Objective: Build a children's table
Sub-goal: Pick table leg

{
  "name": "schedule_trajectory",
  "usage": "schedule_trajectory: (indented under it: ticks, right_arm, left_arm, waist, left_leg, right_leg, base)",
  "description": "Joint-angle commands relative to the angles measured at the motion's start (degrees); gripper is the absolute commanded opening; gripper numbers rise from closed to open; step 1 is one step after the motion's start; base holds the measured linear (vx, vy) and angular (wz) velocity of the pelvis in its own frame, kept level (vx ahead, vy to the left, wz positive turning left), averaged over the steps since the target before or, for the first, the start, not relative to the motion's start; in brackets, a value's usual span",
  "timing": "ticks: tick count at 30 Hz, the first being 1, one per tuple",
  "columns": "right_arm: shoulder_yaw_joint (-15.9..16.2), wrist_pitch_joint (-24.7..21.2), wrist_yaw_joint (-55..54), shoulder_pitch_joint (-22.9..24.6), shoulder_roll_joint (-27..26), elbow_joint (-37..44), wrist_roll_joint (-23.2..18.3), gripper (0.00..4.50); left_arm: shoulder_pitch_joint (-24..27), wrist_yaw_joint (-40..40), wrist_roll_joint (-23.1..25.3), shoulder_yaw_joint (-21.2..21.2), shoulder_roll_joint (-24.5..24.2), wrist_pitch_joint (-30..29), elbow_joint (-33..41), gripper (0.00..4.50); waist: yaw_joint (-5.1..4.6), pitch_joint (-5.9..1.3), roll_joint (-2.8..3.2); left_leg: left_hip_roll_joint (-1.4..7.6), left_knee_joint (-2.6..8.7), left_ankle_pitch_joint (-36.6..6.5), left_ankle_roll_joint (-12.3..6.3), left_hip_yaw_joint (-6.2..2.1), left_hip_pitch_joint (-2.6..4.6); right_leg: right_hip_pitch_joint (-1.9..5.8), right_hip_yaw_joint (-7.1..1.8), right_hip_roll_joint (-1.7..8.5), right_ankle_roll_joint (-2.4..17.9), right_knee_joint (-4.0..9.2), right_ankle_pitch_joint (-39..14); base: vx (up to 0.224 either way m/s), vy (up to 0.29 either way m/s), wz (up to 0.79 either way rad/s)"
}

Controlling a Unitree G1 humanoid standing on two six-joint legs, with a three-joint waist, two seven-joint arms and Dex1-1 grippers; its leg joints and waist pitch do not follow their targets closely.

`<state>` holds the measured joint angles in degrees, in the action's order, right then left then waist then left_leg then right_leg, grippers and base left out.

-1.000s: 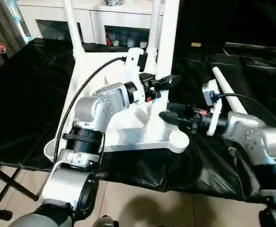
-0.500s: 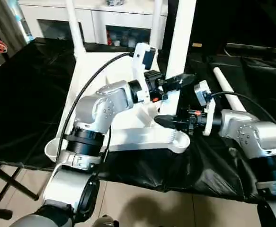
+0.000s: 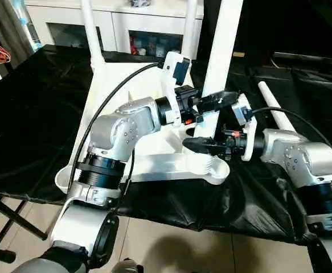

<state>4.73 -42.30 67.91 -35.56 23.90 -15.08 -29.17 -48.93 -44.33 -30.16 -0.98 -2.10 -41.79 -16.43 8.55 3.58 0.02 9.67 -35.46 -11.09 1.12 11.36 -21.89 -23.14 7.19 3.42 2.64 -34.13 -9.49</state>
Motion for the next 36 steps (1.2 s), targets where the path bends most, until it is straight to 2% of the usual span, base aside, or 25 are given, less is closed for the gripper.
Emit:
schedule_trajectory:
  ticks: [1, 5, 12, 13, 18, 21, 24, 26, 29, 30, 31, 33, 34, 35, 36]
  right_arm:
    - [0.4, -0.3, -0.1, -0.6, 0.4, -0.9, 0.3, 2.35]
    - [0.6, -0.3, 0.2, -0.4, 0.5, -1.0, 0.5, 1.98]
    - [1.1, -0.4, 0.5, -0.1, 0.7, -0.9, 0.6, 1.91]
    - [1.0, -0.1, 0.1, -0.1, 0.6, -1.1, 0.9, 1.91]
    - [-0.2, 2.4, -3.0, 0.0, -0.5, -2.3, 2.2, 1.91]
    - [-2.3, 4.9, -7.1, 0.2, -2.3, -3.1, 2.8, 1.91]
    - [-4.5, 6.6, -10.8, 1.2, -3.9, -2.7, 2.6, 1.91]
    - [-5.7, 7.6, -13.7, 2.1, -4.8, -2.5, 2.7, 1.91]
    - [-5.9, 9.4, -15.3, 2.9, -5.2, -2.3, 3.4, 1.91]
    - [-6.4, 11.8, -17.4, 3.9, -5.7, -2.0, 4.6, 1.91]
    - [-7.1, 13.9, -19.6, 4.8, -6.2, -1.8, 5.6, 1.91]
    - [-7.6, 15.3, -21.1, 5.3, -6.6, -1.6, 6.3, 1.91]
    - [-8.2, 16.6, -24.1, 7.1, -6.9, -0.2, 7.8, 1.91]
    - [-8.3, 16.9, -24.8, 7.6, -6.9, 0.2, 8.1, 1.91]
    - [-8.3, 16.9, -24.8, 7.6, -6.9, 0.2, 8.1, 1.91]
  left_arm:
    - [0.1, -1.0, -1.0, -0.5, 0.1, -0.3, 1.5, 1.89]
    - [-0.1, -0.9, -0.9, -0.5, 0.0, -0.2, 1.4, 1.88]
    - [-0.2, -1.0, -0.9, -0.3, 0.0, 0.0, 1.3, 1.88]
    - [-0.3, 0.0, -0.4, -0.2, 0.1, 0.2, 1.1, 2.44]
    - [-0.9, 1.3, -1.8, 2.4, 0.9, 1.1, 0.7, 2.78]
    - [-0.9, 2.9, -1.8, 4.9, 2.0, 6.9, 1.2, 3.08]
    - [-1.5, 6.2, -1.3, 8.1, 2.6, 12.1, 1.2, 3.11]
    - [-1.6, 6.3, -0.9, 8.9, 1.6, 13.4, 1.6, 3.11]
    - [-1.3, 5.5, -1.0, 9.3, 0.6, 13.4, 1.9, 3.11]
    - [0.0, 3.2, 1.0, 7.4, -1.6, 14.2, 1.7, 3.11]
    - [1.6, 0.7, 3.4, 4.9, -4.0, 15.2, 1.7, 3.11]
    - [2.6, -0.9, 5.1, 3.2, -5.5, 16.0, 1.7, 3.11]
    - [6.4, -5.5, 10.6, -3.8, -9.9, 18.7, 2.3, 3.11]
    - [7.3, -6.5, 11.8, -5.5, -10.9, 19.2, 2.4, 3.11]
    - [7.3, -6.5, 11.9, -5.5, -10.9, 19.2, 2.4, 3.11]
  waist:
    - [0.19, -4.85, -1.11]
    - [0.22, -4.91, -1.06]
    - [0.26, -4.91, -1.04]
    - [0.24, -4.92, -1.08]
    - [0.19, -5.01, -1.07]
    - [0.07, -4.95, -1.05]
    - [-0.02, -5.01, -0.92]
    - [-0.07, -5.05, -0.72]
    - [-0.14, -5.05, -0.72]
    - [-0.06, -4.99, -0.51]
    - [-0.19, -4.95, -0.70]
    - [-0.36, -4.91, -0.51]
    - [-0.45, -4.91, -0.70]
    - [-0.28, -4.85, -0.51]
    - [-0.74, -4.74, -0.51]
  left_leg:
    - [4.41, 3.44, -1.9, -4.78, -2.27, 0.91]
    - [4.43, 3.40, -1.7, -4.75, -2.28, 0.92]
    - [4.42, 3.38, -1.7, -4.88, -2.28, 0.92]
    - [4.41, 3.37, -1.8, -4.76, -2.28, 0.92]
    - [4.38, 3.34, -1.3, -4.50, -2.30, 0.88]
    - [4.40, 3.38, -1.5, -4.43, -2.34, 0.79]
    - [4.44, 3.39, -2.0, -4.07, -2.36, 0.92]
    - [4.49, 3.45, -2.2, -4.05, -2.38, 1.02]
    - [4.44, 3.47, -1.8, -4.04, -2.33, 1.04]
    - [4.48, 3.55, -1.8, -4.05, -2.42, 1.03]
    - [4.59, 3.71, -1.9, -3.77, -2.51, 1.18]
    - [4.56, 3.78, -2.3, -3.11, -2.40, 1.35]
    - [4.60, 3.81, -2.5, -2.94, -2.35, 1.36]
    - [4.76, 4.00, -2.2, -2.97, -2.73, 1.33]
    - [4.63, 4.09, -3.0, -2.49, -2.40, 1.44]
  right_leg:
    - [3.68, -4.07, 6.78, 6.8, 3.93, -14.3]
    - [3.69, -4.09, 6.76, 6.7, 3.85, -13.8]
    - [3.69, -4.07, 6.77, 7.1, 3.83, -13.5]
    - [3.70, -4.08, 6.76, 6.9, 3.84, -13.7]
    - [3.72, -4.07, 6.78, 7.1, 3.72, -13.2]
    - [3.68, -4.10, 6.88, 7.3, 3.82, -12.8]
    - [3.70, -4.07, 6.86, 7.7, 3.75, -12.3]
    - [3.65, -4.09, 6.83, 7.3, 3.66, -12.0]
    - [3.63, -4.11, 6.76, 7.2, 3.59, -11.6]
    - [3.56, -4.13, 6.91, 6.9, 3.74, -12.1]
    - [3.29, -4.16, 6.81, 6.0, 3.81, -13.1]
    - [3.27, -4.24, 6.79, 5.9, 3.72, -13.3]
    - [3.33, -4.31, 6.85, 6.0, 3.75, -13.1]
    - [3.21, -4.35, 6.89, 5.2, 3.74, -13.7]
    - [3.07, -4.45, 6.62, 4.7, 3.56, -14.4]
  base:
    - [0.000, 0.000, 0.00]
    - [0.000, 0.000, 0.00]
    - [0.000, 0.000, 0.00]
    - [0.000, 0.000, 0.00]
    - [0.000, 0.000, 0.00]
    - [0.000, 0.000, 0.00]
    - [0.000, 0.000, 0.00]
    - [0.000, 0.000, 0.00]
    - [0.000, 0.000, 0.00]
    - [0.000, 0.000, 0.00]
    - [0.000, 0.000, 0.00]
    - [0.000, 0.000, 0.00]
    - [0.000, 0.000, 0.00]
    - [0.000, 0.000, 0.00]
    - [0.000, 0.000, 0.00]
